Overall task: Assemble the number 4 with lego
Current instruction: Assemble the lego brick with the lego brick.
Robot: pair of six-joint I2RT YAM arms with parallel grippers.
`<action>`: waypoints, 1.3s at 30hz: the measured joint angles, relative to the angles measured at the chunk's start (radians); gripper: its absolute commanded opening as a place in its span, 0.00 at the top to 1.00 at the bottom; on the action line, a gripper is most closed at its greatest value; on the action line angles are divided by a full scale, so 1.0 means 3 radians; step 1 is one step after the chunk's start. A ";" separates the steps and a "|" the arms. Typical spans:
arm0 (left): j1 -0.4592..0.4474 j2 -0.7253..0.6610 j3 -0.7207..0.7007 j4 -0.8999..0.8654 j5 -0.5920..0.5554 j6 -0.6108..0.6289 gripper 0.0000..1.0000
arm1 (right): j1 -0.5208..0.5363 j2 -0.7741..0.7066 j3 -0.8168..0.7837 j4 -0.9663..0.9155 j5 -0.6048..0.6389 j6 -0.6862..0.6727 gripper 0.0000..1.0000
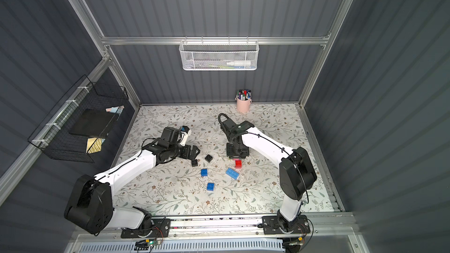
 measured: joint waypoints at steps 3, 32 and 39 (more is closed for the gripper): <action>-0.0043 0.0028 0.0001 0.0015 0.0015 -0.0004 0.00 | -0.0076 -0.0005 -0.0060 -0.0015 0.0003 -0.0032 0.69; -0.0047 0.0062 0.0014 0.0074 0.0022 -0.0004 0.01 | -0.0203 0.0156 -0.0256 0.0118 -0.0003 -0.0292 0.69; -0.0047 0.0062 0.0014 0.0075 0.0022 -0.0003 0.01 | -0.0203 0.0207 -0.0270 0.0154 -0.0019 -0.0309 0.69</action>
